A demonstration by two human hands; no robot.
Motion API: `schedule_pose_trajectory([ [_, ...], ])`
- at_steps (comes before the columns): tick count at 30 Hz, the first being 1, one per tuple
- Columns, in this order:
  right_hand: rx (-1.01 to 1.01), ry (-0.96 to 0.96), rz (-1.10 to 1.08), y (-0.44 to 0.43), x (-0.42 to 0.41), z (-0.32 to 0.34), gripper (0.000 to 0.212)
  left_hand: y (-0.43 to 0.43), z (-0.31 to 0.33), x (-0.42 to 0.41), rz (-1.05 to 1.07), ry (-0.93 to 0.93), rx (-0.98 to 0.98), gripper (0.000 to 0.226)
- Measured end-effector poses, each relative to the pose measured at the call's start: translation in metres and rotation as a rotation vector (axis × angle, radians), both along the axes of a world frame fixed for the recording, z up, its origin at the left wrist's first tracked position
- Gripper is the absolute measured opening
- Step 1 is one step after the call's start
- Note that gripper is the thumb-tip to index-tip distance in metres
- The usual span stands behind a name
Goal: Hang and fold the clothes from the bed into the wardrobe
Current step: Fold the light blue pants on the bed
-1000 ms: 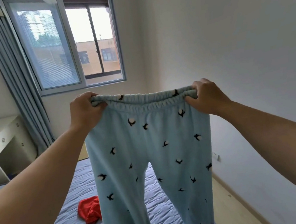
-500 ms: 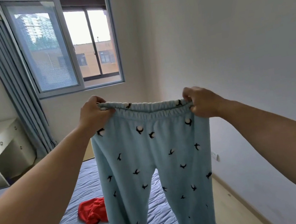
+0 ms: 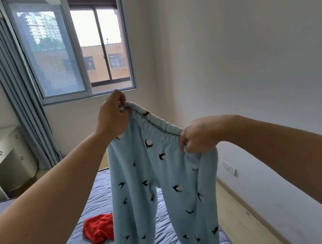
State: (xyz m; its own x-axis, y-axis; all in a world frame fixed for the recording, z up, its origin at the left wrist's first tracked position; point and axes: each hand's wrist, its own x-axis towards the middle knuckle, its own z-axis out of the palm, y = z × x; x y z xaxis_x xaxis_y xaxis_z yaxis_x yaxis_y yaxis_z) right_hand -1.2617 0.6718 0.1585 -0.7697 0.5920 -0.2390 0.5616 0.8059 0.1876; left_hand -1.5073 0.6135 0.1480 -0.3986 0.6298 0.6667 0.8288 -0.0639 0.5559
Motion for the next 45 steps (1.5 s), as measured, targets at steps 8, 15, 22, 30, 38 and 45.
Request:
schedule_pose_trajectory([
  [8, 0.187, 0.059, 0.295, -0.005, 0.0, 0.004, 0.017, -0.003, 0.0, 0.007, -0.051, -0.006, -0.054, 0.029],
  [15, 0.204, 0.464, 0.462, 0.007, -0.002, 0.002, 0.02, -0.013, 0.003, 0.021, -0.335, -0.496, -0.256, 0.025],
  [22, -0.162, 0.741, 0.363, 0.004, -0.012, 0.006, 0.023, -0.024, 0.003, 0.026, -0.553, -0.518, -0.263, 0.026],
  [30, 0.058, 0.7, 0.301, 0.016, -0.008, 0.001, 0.025, -0.029, -0.001, 0.027, -0.685, -0.63, -0.351, 0.037],
  [38, 0.087, 0.804, 0.174, 0.029, -0.006, 0.001, 0.03, -0.039, 0.001, 0.038, -0.482, 0.072, -0.501, 0.068],
  [45, 0.036, 0.622, 0.183, 0.026, 0.001, 0.009, 0.033, -0.023, 0.003, 0.036, -0.279, -0.02, -0.381, 0.035],
])
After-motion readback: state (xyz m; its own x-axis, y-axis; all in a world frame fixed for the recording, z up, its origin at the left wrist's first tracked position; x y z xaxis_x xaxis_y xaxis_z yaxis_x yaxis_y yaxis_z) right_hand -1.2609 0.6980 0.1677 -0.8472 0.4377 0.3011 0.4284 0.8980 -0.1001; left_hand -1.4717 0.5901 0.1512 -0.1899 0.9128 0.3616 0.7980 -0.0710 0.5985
